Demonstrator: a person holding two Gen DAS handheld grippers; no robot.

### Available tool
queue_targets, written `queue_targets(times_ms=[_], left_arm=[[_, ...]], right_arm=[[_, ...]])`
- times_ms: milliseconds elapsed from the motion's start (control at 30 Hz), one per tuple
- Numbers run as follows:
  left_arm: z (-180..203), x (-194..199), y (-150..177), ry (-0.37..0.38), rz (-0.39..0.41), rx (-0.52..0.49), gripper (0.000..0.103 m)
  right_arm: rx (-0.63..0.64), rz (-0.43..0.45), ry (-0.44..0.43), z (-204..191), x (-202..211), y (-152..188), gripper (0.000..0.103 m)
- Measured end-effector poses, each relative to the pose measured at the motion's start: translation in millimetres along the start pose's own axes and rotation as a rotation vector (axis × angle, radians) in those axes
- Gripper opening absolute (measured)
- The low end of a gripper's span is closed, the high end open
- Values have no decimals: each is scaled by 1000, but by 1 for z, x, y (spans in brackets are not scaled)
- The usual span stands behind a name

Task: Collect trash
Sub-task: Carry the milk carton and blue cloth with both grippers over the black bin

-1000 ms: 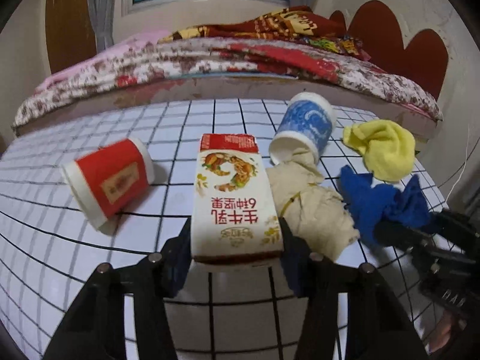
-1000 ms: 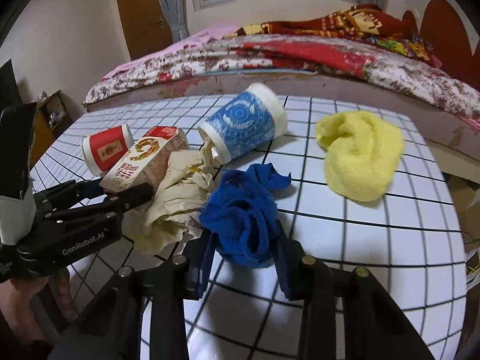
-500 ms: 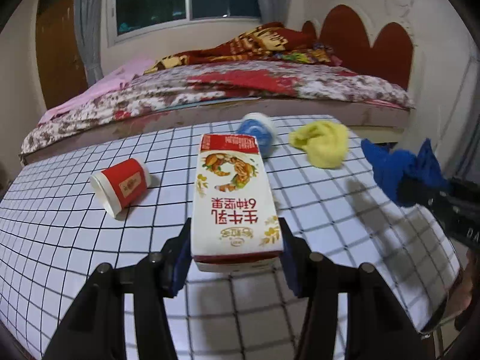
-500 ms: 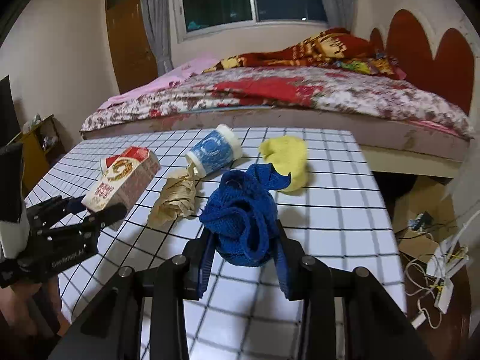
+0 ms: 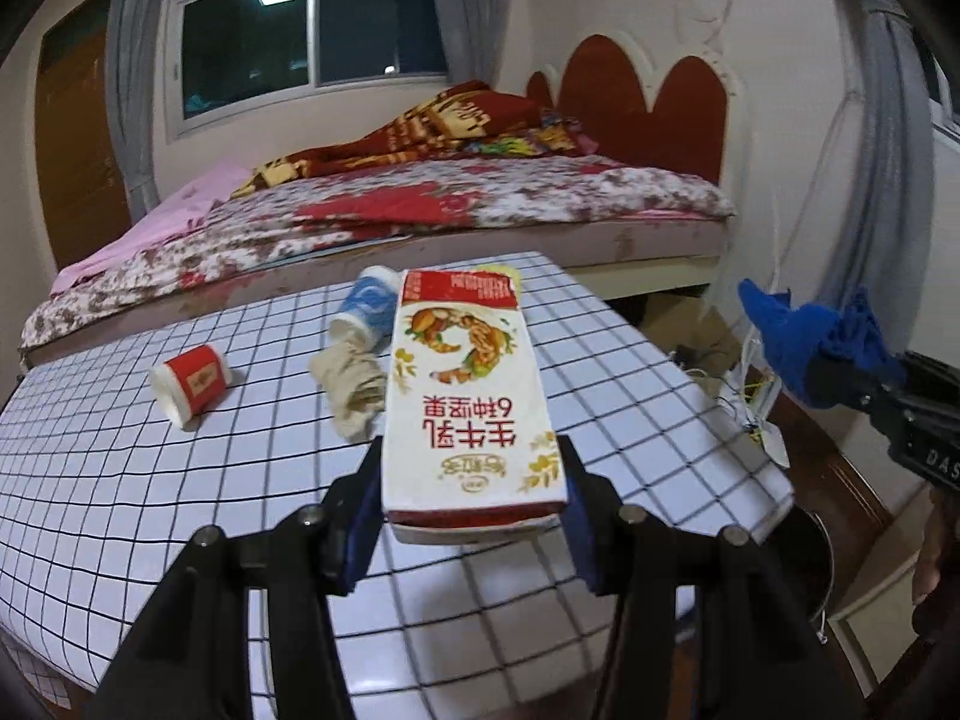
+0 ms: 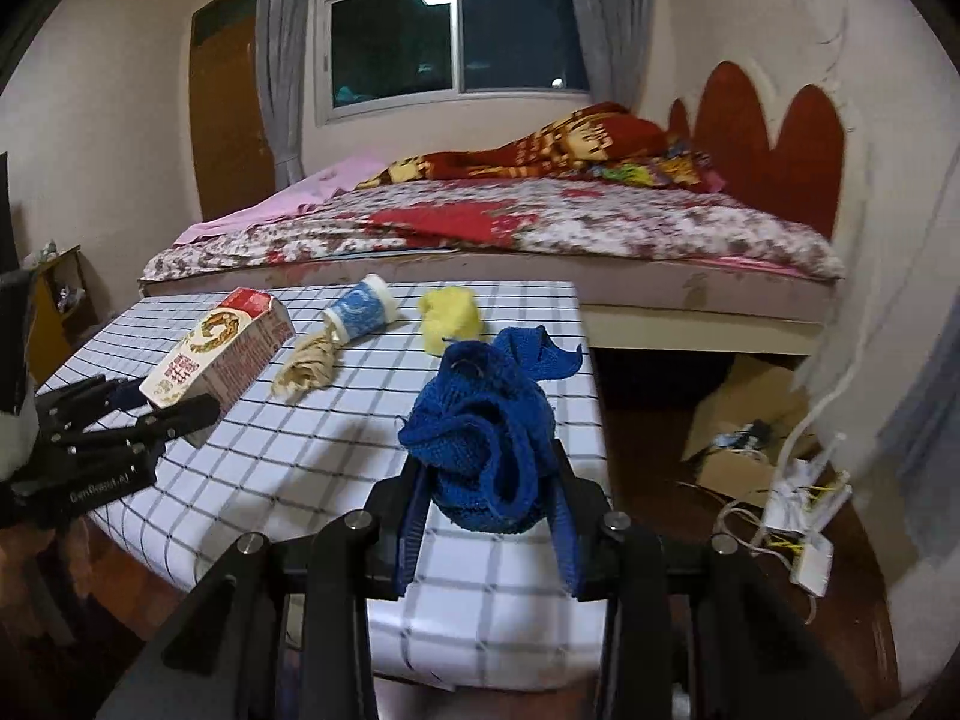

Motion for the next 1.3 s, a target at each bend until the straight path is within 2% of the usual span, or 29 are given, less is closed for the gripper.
queue_targets(times_ms=[267,467,800,1300], left_arm=[[58,3,16,98,-9,-27,53],[98,9,19,160,-9,-67,53],[165,13,36,259,-38,-112,53],[254,21,66,380,-99,-160,53]], right_arm=[[-20,-21,86,53,41,30,38],[-74,-1,154,91,68,41,38],[-119,-46,206,130,97,84,38],[-178,-61,280,181,129,111,38]])
Point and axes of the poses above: each gripper's, at about its wrist camera, not at the fingertips, and x roughly against the way its jaws point, z to its right, y to its underside, the point moved 10 cm from there along -x, roughly the way its jaws point, and after that the axes turned 15 degrees about z, right-handed, at the moved point
